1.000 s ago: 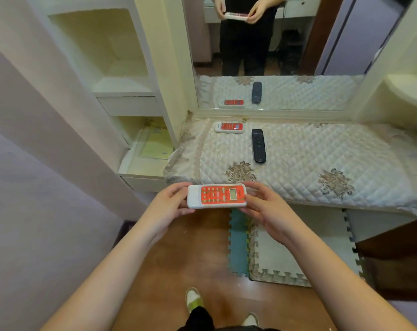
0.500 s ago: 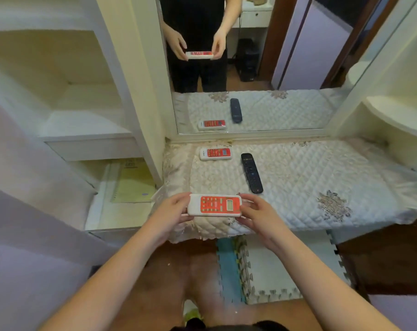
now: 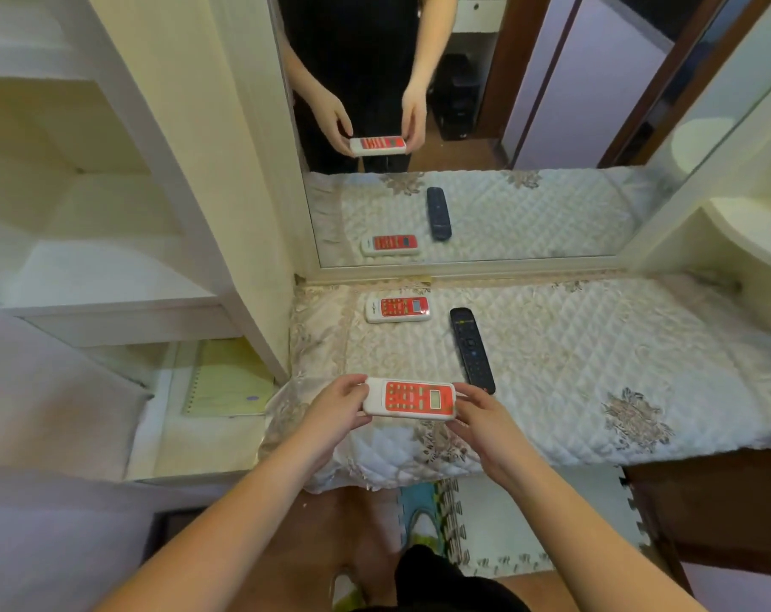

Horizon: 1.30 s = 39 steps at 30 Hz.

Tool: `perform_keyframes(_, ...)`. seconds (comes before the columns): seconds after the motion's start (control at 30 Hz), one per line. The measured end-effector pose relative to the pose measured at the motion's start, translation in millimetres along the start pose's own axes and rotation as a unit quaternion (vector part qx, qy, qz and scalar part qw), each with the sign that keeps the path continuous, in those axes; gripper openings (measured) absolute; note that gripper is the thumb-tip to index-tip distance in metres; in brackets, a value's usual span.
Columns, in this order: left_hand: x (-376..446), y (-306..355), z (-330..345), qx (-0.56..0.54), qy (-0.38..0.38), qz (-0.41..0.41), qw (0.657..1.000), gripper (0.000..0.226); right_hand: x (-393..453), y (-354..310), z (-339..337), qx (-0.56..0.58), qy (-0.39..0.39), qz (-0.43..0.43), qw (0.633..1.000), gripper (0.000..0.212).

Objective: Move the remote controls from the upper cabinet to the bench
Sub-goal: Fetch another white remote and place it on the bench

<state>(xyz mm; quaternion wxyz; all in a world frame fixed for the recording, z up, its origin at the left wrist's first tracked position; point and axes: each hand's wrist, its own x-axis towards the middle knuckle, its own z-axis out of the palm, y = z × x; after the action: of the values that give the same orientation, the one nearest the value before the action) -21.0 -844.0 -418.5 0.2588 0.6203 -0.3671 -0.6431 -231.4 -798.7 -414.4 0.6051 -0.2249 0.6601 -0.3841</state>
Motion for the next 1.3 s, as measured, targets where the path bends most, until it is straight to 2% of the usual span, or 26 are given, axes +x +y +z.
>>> perform_keyframes(0.23,31,12,24,-0.023,0.033,-0.042,0.998,0.027,57,-11,-6,-0.066,-0.016,0.029,0.997,0.025)
perform_keyframes(0.37,44,16,35,-0.011,0.049,-0.063,0.997,0.023,83,-11,-11,-0.097,-0.016,0.059,0.993,0.038)
perform_keyframes(0.53,80,-13,35,0.066,0.073,-0.07,0.993,0.052,98,-11,-16,-0.13,-0.015,0.078,0.988,0.047)
perform_keyframes(0.6,98,-33,31,0.071,0.08,-0.071,0.992,0.054,98,-13,-17,-0.136,-0.02,0.082,0.987,0.05)
perform_keyframes(0.77,74,-2,42,0.106,0.082,-0.069,0.988,0.042,98,-17,-16,-0.14,-0.045,0.082,0.986,0.05)
perform_keyframes(0.93,61,9,51,0.154,0.072,-0.045,0.984,0.051,97,-14,-13,-0.164,-0.076,0.067,0.981,0.048)
perform_keyframes(1.07,58,3,53,0.168,0.061,-0.034,0.983,0.044,91,-18,-11,-0.178,-0.092,0.054,0.978,0.05)
perform_keyframes(1.3,58,-1,38,0.163,0.079,-0.073,0.981,0.053,84,-32,-9,-0.207,-0.091,0.038,0.973,0.044)
